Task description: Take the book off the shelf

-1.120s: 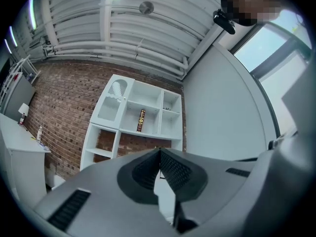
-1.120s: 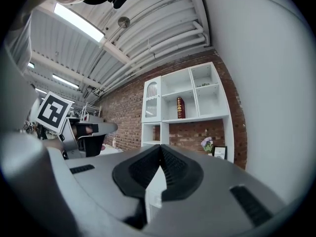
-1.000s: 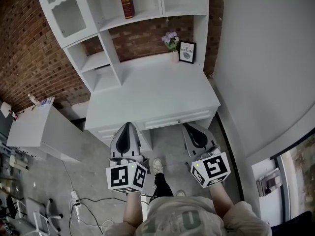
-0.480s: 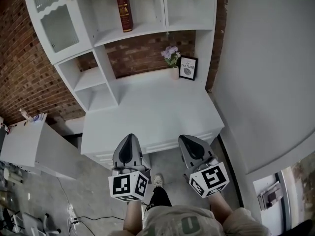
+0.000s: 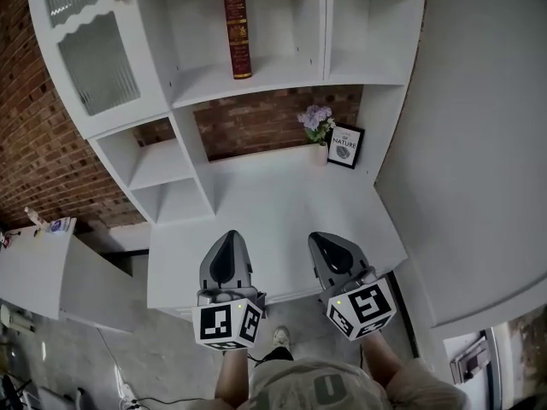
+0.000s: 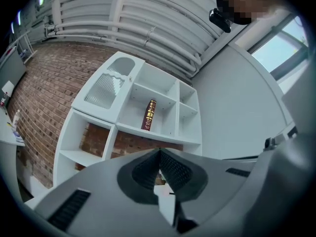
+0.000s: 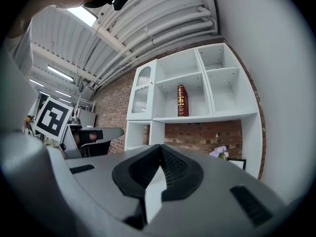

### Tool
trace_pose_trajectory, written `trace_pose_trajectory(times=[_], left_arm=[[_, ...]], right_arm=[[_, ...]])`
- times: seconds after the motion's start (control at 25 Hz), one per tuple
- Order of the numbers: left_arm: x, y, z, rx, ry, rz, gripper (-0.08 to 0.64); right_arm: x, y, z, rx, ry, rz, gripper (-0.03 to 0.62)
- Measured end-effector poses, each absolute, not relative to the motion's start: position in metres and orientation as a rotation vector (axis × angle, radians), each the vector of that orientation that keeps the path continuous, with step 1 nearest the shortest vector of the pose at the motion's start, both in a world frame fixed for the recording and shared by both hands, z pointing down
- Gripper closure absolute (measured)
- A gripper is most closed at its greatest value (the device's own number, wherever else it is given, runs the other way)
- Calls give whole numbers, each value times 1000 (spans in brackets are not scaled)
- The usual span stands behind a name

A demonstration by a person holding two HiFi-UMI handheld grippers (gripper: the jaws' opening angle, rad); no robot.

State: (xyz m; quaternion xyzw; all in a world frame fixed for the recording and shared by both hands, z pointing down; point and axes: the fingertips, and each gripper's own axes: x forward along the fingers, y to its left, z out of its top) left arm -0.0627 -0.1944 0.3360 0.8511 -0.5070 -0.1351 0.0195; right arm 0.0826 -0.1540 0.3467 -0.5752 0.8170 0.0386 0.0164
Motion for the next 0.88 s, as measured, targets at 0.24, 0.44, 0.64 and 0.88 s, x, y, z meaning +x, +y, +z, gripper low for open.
trace_pose_trajectory(times=[0.24,0.44,0.64,0.88], left_arm=[[-76,-256,325,2661,-1535,-439,548],[-74,-286,322,2655,-1500,-472,548],[-59,-293,319,2654,-1475,-484,548],[-40,-290,317,2676,-1497,-468,548]], right_arm=[[61,-220,341,-1798,2532,129,577],[56,-250,340,-1809,2556,151,577],[69,-264,340,-1823,2535,93,577],[81,-267,331,-1781,2529,136,577]])
